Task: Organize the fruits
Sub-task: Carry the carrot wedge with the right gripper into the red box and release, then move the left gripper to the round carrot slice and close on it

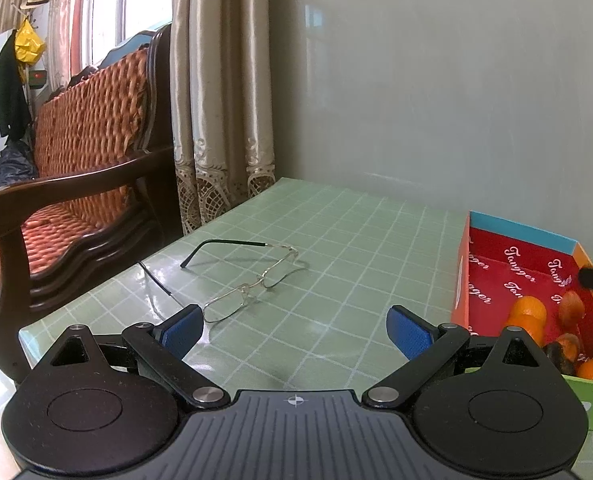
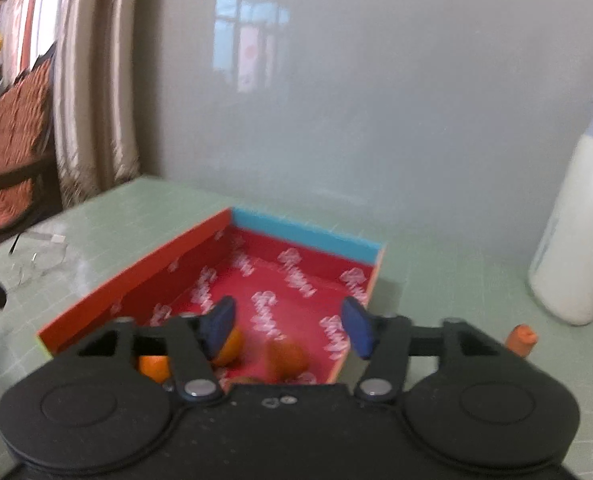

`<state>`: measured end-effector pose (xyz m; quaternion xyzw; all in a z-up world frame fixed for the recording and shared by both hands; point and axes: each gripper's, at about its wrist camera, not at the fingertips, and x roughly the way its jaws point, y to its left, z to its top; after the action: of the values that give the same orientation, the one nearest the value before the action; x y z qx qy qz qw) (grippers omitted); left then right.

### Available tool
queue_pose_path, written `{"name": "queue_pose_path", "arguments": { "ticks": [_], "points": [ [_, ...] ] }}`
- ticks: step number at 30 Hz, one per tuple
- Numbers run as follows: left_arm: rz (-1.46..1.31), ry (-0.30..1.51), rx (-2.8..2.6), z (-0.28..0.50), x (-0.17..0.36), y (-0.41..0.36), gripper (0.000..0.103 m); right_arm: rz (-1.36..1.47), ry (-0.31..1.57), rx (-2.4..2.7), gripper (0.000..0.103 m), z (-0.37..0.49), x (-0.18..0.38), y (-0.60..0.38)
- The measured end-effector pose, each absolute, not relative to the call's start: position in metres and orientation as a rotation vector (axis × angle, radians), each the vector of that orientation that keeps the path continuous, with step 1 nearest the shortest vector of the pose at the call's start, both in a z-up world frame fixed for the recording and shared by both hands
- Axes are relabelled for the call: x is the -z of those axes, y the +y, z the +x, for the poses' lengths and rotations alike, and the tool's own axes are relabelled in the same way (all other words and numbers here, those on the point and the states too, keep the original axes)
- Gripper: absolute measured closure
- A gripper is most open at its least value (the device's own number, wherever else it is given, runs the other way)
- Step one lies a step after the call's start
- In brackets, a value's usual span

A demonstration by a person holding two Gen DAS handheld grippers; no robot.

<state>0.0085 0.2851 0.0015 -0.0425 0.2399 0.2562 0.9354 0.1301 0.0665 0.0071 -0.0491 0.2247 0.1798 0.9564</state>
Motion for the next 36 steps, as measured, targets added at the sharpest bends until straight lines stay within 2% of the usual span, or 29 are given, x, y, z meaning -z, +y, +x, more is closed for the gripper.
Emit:
{"name": "queue_pose_path", "arguments": {
  "ticks": [10,14,17,36],
  "points": [
    [-0.103,0.479,-0.492,0.016,-0.005,0.272,0.005,0.100,0.378,-0.140,0.032,0.136,-0.032,-0.041],
    [-0.092,0.472,-0.469,0.023,-0.007,0.256,0.005,0.107,0.384,-0.092,0.032,0.136,-0.030,-0.069],
    [-0.081,0.471,-0.454,0.029,-0.009,0.240,0.000,0.095,0.389,-0.084,0.032,0.131,-0.031,-0.084],
    [-0.010,0.441,-0.276,0.069,-0.017,0.125,0.000,0.119,0.392,0.057,0.031,0.109,-0.029,-0.190]
  ]
}}
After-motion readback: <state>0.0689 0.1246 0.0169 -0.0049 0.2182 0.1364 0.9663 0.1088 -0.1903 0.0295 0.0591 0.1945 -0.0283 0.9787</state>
